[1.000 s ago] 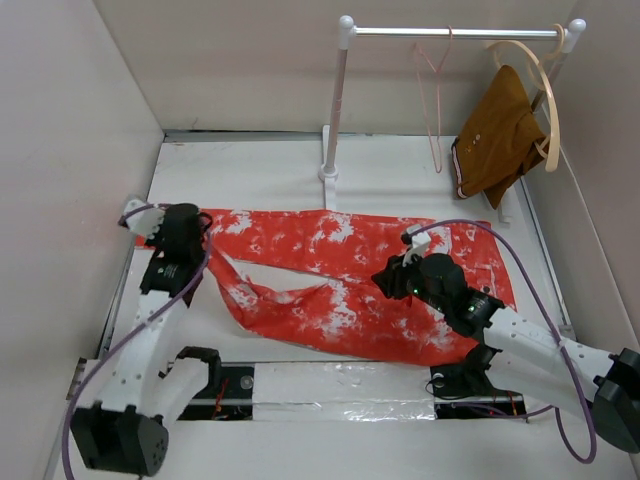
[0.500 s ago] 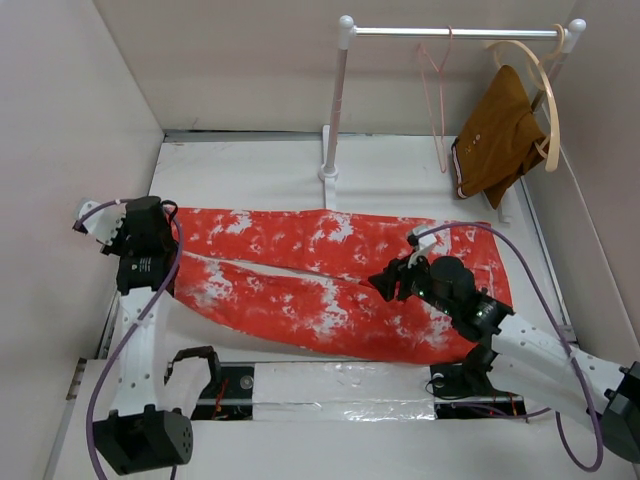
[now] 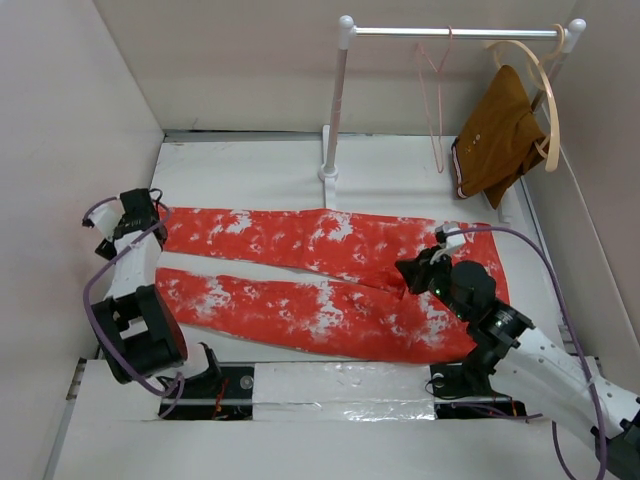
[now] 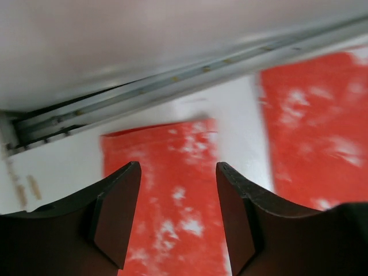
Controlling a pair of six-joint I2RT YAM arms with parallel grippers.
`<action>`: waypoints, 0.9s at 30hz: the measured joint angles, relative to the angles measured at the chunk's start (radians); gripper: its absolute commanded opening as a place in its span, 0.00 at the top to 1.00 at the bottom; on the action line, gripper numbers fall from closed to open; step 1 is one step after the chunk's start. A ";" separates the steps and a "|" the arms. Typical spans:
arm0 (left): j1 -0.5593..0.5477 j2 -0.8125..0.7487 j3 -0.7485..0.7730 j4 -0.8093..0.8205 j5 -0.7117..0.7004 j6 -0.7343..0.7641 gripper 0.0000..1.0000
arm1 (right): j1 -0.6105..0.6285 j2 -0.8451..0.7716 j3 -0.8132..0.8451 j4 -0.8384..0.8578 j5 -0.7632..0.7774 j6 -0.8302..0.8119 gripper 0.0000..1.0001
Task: Place the trousers on the hanger
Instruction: Flatten out the trousers at the center of the board.
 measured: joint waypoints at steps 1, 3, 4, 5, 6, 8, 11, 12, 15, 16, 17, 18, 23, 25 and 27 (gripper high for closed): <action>-0.020 -0.002 0.007 0.010 0.017 0.008 0.45 | -0.011 0.002 0.000 -0.002 0.008 0.003 1.00; -0.065 -0.016 0.030 0.050 0.068 0.023 0.44 | -0.034 0.023 0.000 -0.007 0.024 0.006 1.00; -0.083 -0.018 0.043 0.070 0.091 0.027 0.44 | -0.045 0.039 0.000 -0.008 0.029 0.006 1.00; -0.104 -0.014 0.060 0.090 0.116 0.031 0.44 | -0.058 0.064 0.000 -0.010 0.034 0.007 1.00; -0.124 -0.003 0.079 0.108 0.133 0.033 0.44 | -0.063 0.074 0.000 -0.010 0.035 0.007 1.00; -0.177 0.058 0.135 0.121 0.140 0.034 0.44 | -0.091 0.115 0.000 -0.011 0.046 0.010 1.00; -0.265 0.219 0.234 0.150 0.146 0.035 0.45 | -0.152 0.154 0.001 -0.016 0.091 0.018 0.93; -0.288 0.276 0.262 0.156 0.150 0.035 0.45 | -0.180 0.161 0.001 -0.018 0.106 0.023 0.89; -0.342 0.438 0.334 0.151 0.167 0.035 0.44 | -0.299 0.184 0.002 -0.014 0.128 0.040 0.66; -0.349 0.480 0.353 0.146 0.172 0.035 0.44 | -0.347 0.200 0.002 -0.008 0.125 0.048 0.60; -0.352 0.520 0.372 0.140 0.176 0.035 0.44 | -0.389 0.216 0.002 0.004 0.123 0.055 0.53; -0.352 0.552 0.388 0.135 0.179 0.037 0.44 | -0.443 0.239 0.002 0.015 0.111 0.060 0.50; -0.343 0.637 0.466 0.120 0.202 0.041 0.44 | -0.693 0.416 0.011 0.078 0.035 0.094 0.39; -0.343 0.647 0.489 0.129 0.223 0.042 0.44 | -0.798 0.513 0.039 0.086 0.004 0.114 0.39; -0.344 0.654 0.498 0.149 0.245 0.043 0.44 | -0.892 0.615 0.085 0.095 -0.026 0.139 0.39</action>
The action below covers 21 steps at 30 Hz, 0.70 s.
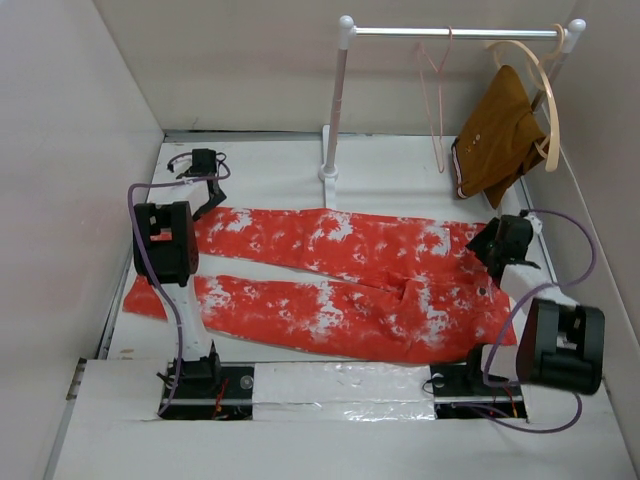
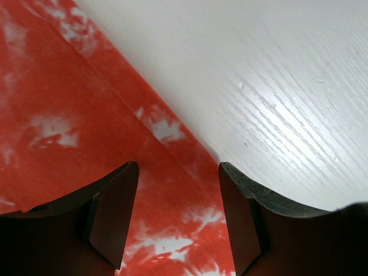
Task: Place the trousers on the hanger
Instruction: Flatten out the trousers at the center of the board.
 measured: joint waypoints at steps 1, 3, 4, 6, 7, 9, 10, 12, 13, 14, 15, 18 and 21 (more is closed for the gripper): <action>-0.002 0.006 0.000 0.008 0.011 0.001 0.44 | -0.040 0.051 0.031 0.002 -0.022 0.018 0.39; -0.005 0.021 0.006 0.013 0.030 0.002 0.44 | -0.103 0.134 0.090 0.004 -0.037 0.034 0.38; -0.007 0.028 0.014 0.012 0.026 0.011 0.44 | -0.126 0.171 0.120 0.002 -0.044 0.042 0.38; -0.009 0.034 0.023 0.021 0.042 0.019 0.44 | -0.156 0.232 0.183 -0.009 -0.047 0.047 0.38; -0.009 0.034 0.023 0.027 0.048 0.023 0.46 | -0.166 0.261 0.216 -0.015 -0.051 0.047 0.37; -0.005 0.034 0.023 0.038 0.069 0.029 0.50 | -0.180 0.323 0.281 -0.019 -0.080 0.037 0.37; -0.002 0.034 0.023 0.044 0.079 0.032 0.53 | -0.183 0.352 0.309 -0.025 -0.097 0.029 0.37; 0.005 0.034 0.023 0.057 0.106 0.036 0.58 | -0.186 0.404 0.357 -0.053 -0.132 0.011 0.40; 0.006 0.034 0.023 0.062 0.120 0.040 0.62 | -0.186 0.427 0.381 -0.071 -0.145 -0.001 0.41; 0.011 0.034 0.024 0.063 0.124 0.040 0.65 | -0.186 0.446 0.400 -0.087 -0.154 -0.012 0.41; 0.013 0.037 0.029 0.061 0.134 0.042 0.68 | -0.185 0.458 0.415 -0.106 -0.161 -0.021 0.42; 0.017 0.057 0.053 0.071 0.159 0.045 0.87 | -0.185 0.485 0.455 -0.166 -0.180 -0.048 0.45; 0.017 0.070 0.068 0.081 0.179 0.045 1.00 | -0.185 0.536 0.533 -0.237 -0.200 -0.085 0.70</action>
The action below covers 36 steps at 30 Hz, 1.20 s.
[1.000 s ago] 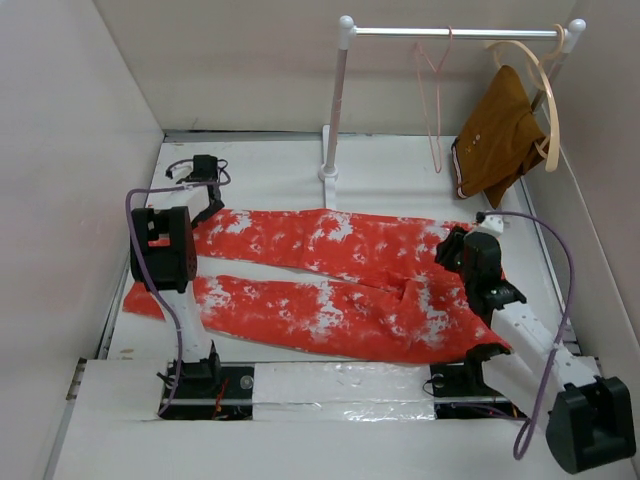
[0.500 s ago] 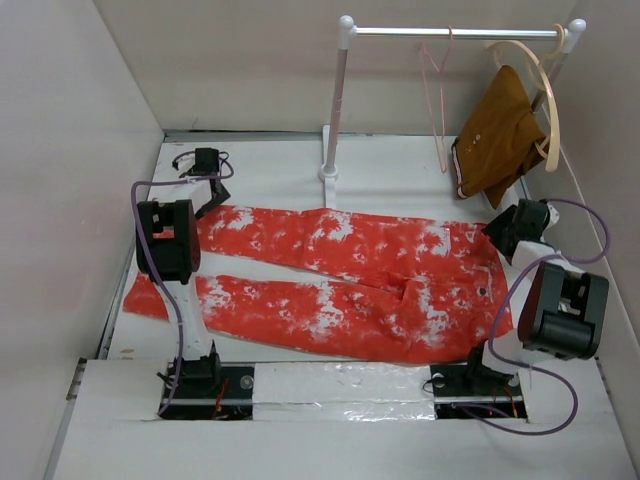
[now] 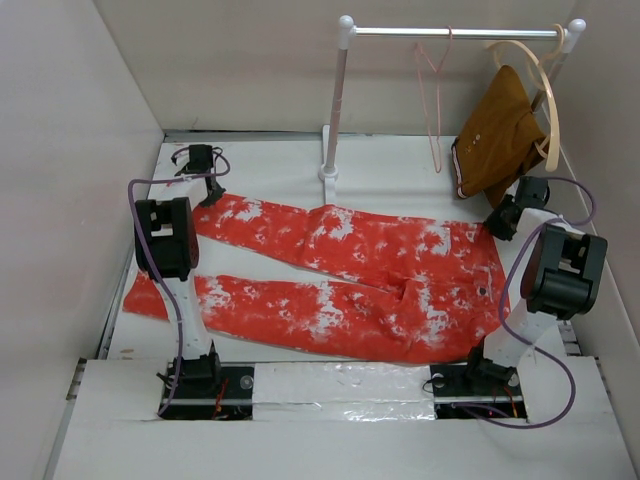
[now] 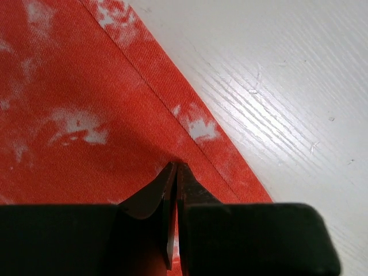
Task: Place the trousers on the hanger
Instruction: Flatten out the trousers at the center of the board.
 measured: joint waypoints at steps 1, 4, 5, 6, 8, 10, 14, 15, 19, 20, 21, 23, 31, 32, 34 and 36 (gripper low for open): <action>0.000 0.002 0.001 0.002 0.005 0.000 1.00 | 0.000 0.014 0.021 -0.016 -0.003 -0.011 0.79; 0.001 0.002 0.003 0.002 0.013 0.000 1.00 | 0.000 0.022 0.037 -0.040 -0.005 -0.031 1.00; 0.001 0.002 0.003 0.002 0.013 0.000 1.00 | 0.000 0.018 0.032 -0.040 -0.005 -0.030 1.00; 0.001 0.002 0.003 0.003 0.014 0.000 1.00 | -0.002 0.013 0.025 -0.037 -0.005 -0.030 1.00; 0.001 0.002 0.003 0.003 0.015 -0.002 1.00 | -0.004 -0.008 0.003 -0.021 -0.013 -0.026 1.00; 0.001 0.002 0.003 0.003 0.014 -0.005 1.00 | -0.010 -0.033 -0.015 -0.006 -0.026 -0.017 1.00; 0.001 0.002 0.003 0.003 0.014 -0.010 1.00 | -0.028 -0.088 -0.026 0.031 -0.059 0.003 1.00; 0.001 0.002 0.003 0.004 0.014 -0.011 1.00 | -0.034 -0.098 -0.024 0.042 -0.071 0.009 1.00; 0.007 0.002 0.003 0.005 0.018 -0.019 1.00 | -0.067 -0.098 0.011 0.072 -0.114 0.029 1.00; 0.007 0.002 0.003 0.005 0.018 -0.022 1.00 | -0.077 -0.092 0.018 0.085 -0.127 0.036 1.00; 0.007 0.002 0.002 0.005 0.017 -0.025 1.00 | -0.089 -0.080 0.028 0.104 -0.144 0.047 1.00; 0.007 0.001 -0.002 0.010 0.009 -0.032 1.00 | -0.103 -0.051 0.041 0.143 -0.170 0.064 1.00; 0.006 -0.026 -0.045 0.029 -0.014 -0.060 0.84 | -0.099 0.025 0.053 0.184 -0.178 0.119 0.27; 0.006 -0.032 -0.052 0.033 -0.010 -0.063 0.79 | -0.096 0.021 0.053 0.185 -0.171 0.123 0.13; 0.006 -0.049 -0.065 0.035 -0.003 -0.069 0.63 | -0.077 0.002 0.042 0.190 -0.154 0.133 0.09; 0.005 -0.076 -0.082 0.034 -0.002 -0.070 0.58 | -0.048 -0.051 -0.006 0.217 -0.142 0.144 0.08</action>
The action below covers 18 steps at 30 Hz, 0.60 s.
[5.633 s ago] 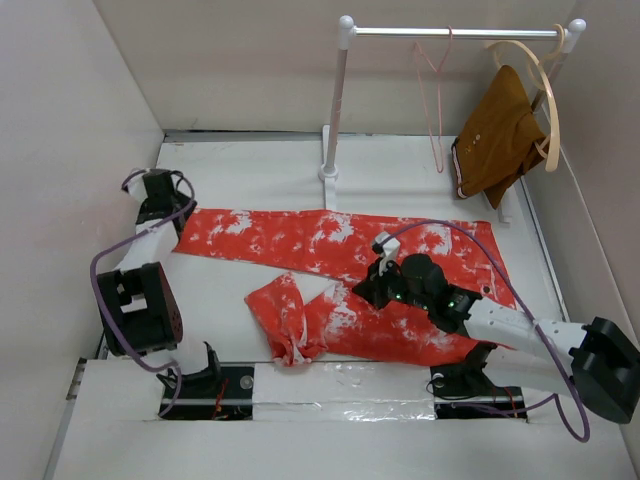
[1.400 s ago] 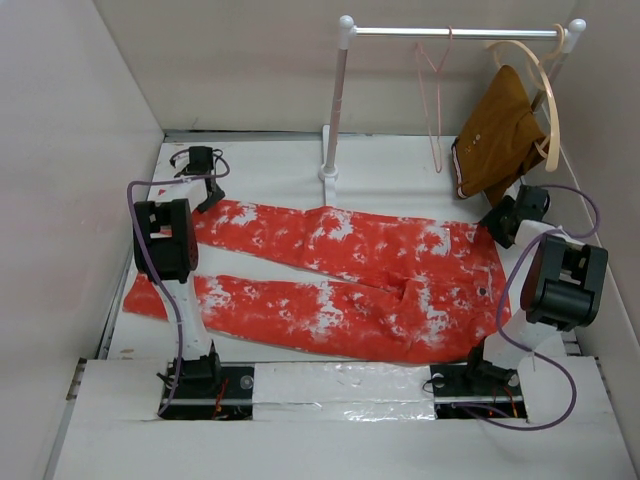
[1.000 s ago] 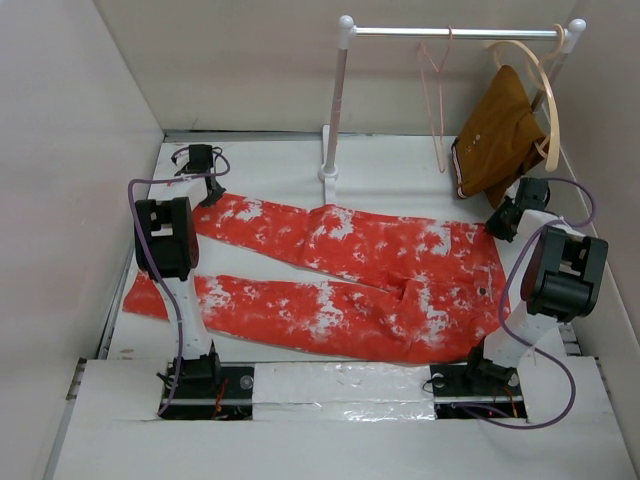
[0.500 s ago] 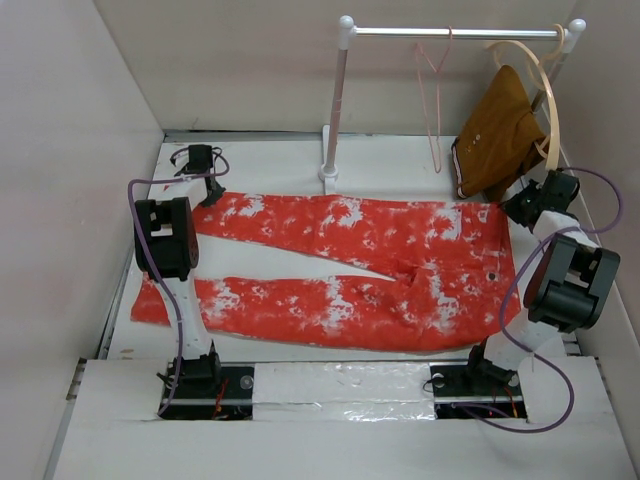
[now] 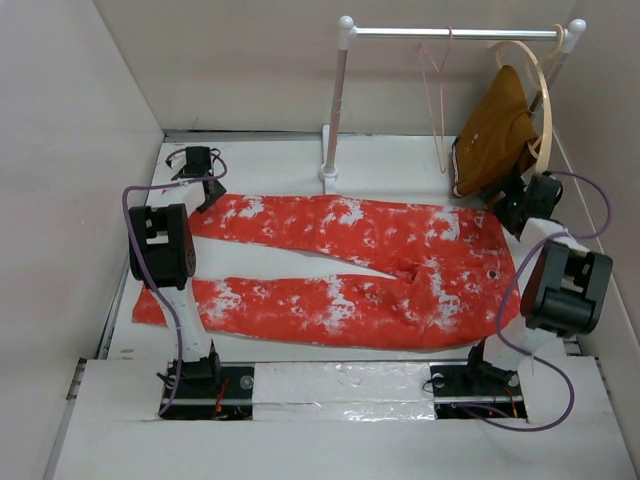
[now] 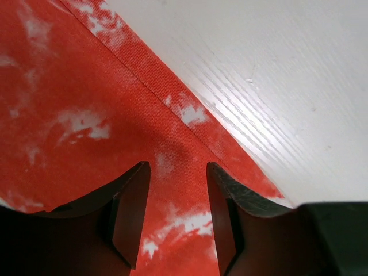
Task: Place the trousers on the hanger
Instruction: Flatten out the trousers at the center of the board.
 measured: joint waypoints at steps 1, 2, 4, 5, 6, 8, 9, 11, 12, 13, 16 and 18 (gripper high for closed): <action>-0.003 -0.019 -0.008 -0.001 0.000 -0.002 0.57 | 0.024 -0.049 -0.052 0.023 0.009 0.008 0.08; -0.005 -0.039 -0.017 0.000 0.000 -0.001 0.57 | 0.048 -0.099 -0.095 0.032 0.015 0.017 0.10; -0.006 -0.111 -0.037 0.003 0.000 -0.002 0.58 | 0.101 -0.218 -0.190 0.060 0.029 0.027 0.14; -0.009 -0.149 -0.047 0.006 -0.001 -0.002 0.59 | 0.136 -0.276 -0.238 0.077 0.035 0.034 0.17; -0.011 -0.192 -0.056 0.011 -0.003 -0.004 0.60 | 0.171 -0.333 -0.283 0.093 0.042 0.037 0.18; -0.019 -0.282 -0.087 0.043 -0.009 -0.010 0.67 | 0.243 -0.441 -0.389 0.148 0.055 0.041 0.32; -0.024 -0.332 -0.106 0.059 -0.008 -0.014 0.71 | 0.286 -0.488 -0.441 0.164 0.057 0.041 0.39; -0.030 -0.423 -0.145 0.095 0.014 -0.032 0.84 | 0.364 -0.558 -0.538 0.188 0.052 0.044 0.63; -0.035 -0.461 -0.161 0.111 0.029 -0.039 0.91 | 0.393 -0.578 -0.570 0.196 0.045 0.046 0.68; -0.044 -0.492 -0.175 0.127 0.043 -0.048 0.94 | 0.452 -0.618 -0.625 0.195 0.038 0.045 0.74; -0.087 -0.546 -0.202 0.154 0.052 -0.068 1.00 | 0.603 -0.708 -0.697 0.174 0.019 0.041 0.84; -0.138 -0.562 -0.211 0.164 0.059 -0.077 1.00 | 0.753 -0.748 -0.698 0.178 0.020 0.027 0.92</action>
